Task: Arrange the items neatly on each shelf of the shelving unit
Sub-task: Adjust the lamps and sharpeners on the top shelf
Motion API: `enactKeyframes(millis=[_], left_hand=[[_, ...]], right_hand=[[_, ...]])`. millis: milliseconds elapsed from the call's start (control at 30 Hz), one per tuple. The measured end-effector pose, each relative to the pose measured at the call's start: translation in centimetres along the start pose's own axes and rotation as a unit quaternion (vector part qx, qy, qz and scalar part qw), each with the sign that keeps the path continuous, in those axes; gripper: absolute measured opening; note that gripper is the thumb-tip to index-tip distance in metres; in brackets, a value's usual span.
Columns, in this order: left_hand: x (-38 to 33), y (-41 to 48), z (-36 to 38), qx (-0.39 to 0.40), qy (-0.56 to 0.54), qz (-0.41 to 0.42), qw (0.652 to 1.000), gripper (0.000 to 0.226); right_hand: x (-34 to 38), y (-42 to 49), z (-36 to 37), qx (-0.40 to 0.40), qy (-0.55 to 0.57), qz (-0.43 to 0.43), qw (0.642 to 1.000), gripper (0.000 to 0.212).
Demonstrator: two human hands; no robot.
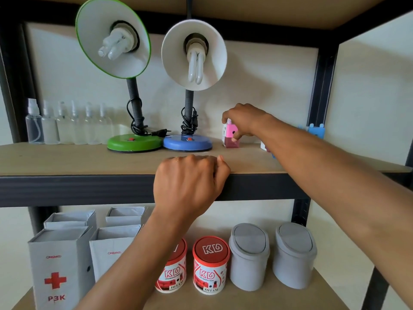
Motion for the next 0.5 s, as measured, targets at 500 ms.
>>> enactKeyframes(millis=[500], left_hand=[[-0.12, 0.03, -0.25, -0.008, -0.016, 0.006, 1.000, 0.046]], right_hand=[[-0.04, -0.36, 0.45, 0.005, 0.008, 0.003, 1.000, 0.069]])
Point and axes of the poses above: each hand's wrist, its own y-axis towards the middle knuckle, its own z-axis out of the palm, x = y × z, the point moved 7 cm from there along y, towards the middle knuckle, and after that the axes turned 8 degrees about -z, right-handed, at the moved point
